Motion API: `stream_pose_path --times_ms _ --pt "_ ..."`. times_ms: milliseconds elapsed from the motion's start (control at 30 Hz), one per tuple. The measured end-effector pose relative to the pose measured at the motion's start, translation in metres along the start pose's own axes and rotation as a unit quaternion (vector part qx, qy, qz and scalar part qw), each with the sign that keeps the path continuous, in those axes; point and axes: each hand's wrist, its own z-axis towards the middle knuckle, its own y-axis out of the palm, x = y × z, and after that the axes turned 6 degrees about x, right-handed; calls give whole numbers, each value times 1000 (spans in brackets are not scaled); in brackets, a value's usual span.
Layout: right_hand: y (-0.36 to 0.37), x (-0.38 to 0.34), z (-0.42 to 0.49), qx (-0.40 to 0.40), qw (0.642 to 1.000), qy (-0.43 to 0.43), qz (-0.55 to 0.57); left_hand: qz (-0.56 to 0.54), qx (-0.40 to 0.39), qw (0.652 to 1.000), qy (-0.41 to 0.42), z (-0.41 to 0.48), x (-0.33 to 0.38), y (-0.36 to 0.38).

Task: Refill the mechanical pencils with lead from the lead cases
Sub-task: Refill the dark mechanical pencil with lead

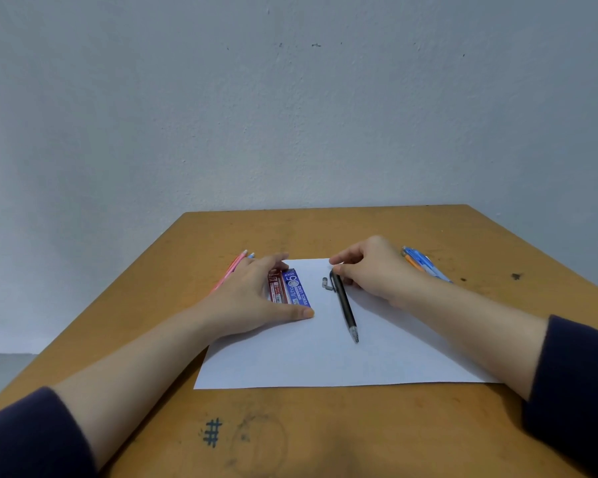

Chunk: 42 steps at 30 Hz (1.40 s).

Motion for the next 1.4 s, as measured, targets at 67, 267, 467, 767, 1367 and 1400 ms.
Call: stream_pose_path --times_ms 67,267,467,767,1367,1400 --pt "0 0 0 6 1000 -2 9 4 4 1000 0 0 1 0" --pt "1 -5 -4 44 997 -43 52 -15 28 999 16 1 -2 2" --pt "-1 -16 -13 21 991 -82 102 -66 106 989 84 4 -7 4" --pt "-2 -30 -27 -47 973 -39 222 -70 131 967 207 2 -4 2" --pt "0 -34 -31 -26 922 -28 385 -94 232 937 243 4 -7 1" --pt "-1 -34 -32 -30 921 -29 388 -95 233 939 237 4 -8 1"
